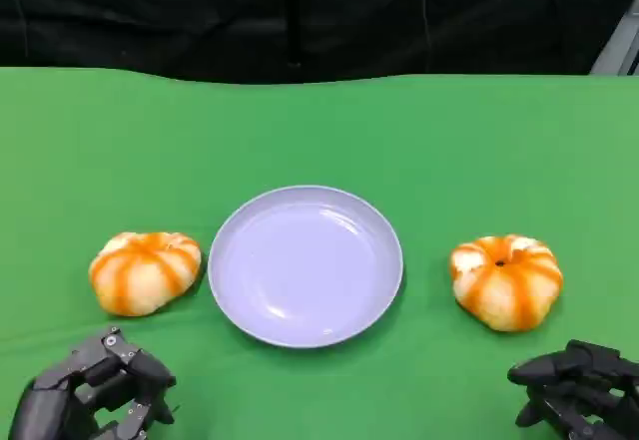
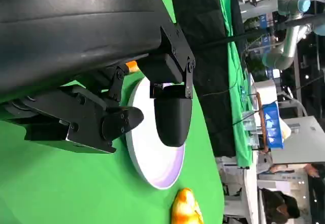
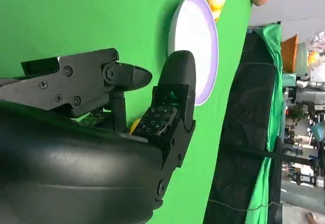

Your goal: Grasp the bread from the table and place it into the plate.

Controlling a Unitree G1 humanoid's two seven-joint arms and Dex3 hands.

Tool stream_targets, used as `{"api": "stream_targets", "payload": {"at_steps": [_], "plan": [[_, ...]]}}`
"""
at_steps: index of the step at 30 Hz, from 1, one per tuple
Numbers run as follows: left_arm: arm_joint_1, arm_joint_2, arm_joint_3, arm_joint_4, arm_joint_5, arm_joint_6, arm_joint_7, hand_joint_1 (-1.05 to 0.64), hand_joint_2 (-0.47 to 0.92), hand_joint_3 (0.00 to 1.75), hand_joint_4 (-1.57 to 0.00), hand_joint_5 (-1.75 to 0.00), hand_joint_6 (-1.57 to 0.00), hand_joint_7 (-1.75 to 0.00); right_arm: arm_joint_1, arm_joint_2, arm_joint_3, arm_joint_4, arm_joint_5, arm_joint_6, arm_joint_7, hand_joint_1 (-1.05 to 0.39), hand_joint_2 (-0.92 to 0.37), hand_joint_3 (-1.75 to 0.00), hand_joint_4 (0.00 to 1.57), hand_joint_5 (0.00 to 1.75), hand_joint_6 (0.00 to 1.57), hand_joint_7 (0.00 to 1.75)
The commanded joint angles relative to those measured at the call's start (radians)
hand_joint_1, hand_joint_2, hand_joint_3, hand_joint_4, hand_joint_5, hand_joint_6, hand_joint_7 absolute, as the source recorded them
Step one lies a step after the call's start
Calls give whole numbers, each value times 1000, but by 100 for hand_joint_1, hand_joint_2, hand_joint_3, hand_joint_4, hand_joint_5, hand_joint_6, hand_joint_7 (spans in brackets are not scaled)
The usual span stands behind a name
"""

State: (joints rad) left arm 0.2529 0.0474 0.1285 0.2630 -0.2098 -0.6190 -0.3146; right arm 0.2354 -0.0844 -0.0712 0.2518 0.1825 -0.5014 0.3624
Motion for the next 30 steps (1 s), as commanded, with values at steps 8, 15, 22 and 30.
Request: {"api": "stream_targets", "payload": {"at_steps": [8, 15, 22, 30], "plan": [[-14, 15, 18, 24, -77, -22, -64, -5, 92, 21, -68, -86, -86, -31, 0, -14, -22, 17, 16, -16, 17, 1, -92, -40, 73, 134, 97, 58], [-28, 35, 35, 34, -95, -37, -108, -29, 92, 16, -73, -24, -72, -1, -2, -14, -21, 17, 10, -15, 14, 1, -92, -39, 72, 134, 96, 58], [-42, 43, 42, 50, -82, -86, -108, -43, 92, 16, -69, -9, -57, 0, -4, -14, -24, 20, 19, -15, 26, 2, -92, -40, 71, 134, 96, 58], [-112, 88, 94, 106, 99, -246, -5, -58, 92, 18, -62, -3, -46, 0, -3, -13, -26, 21, 14, -16, 25, 1, -92, -39, 72, 135, 95, 58]]}}
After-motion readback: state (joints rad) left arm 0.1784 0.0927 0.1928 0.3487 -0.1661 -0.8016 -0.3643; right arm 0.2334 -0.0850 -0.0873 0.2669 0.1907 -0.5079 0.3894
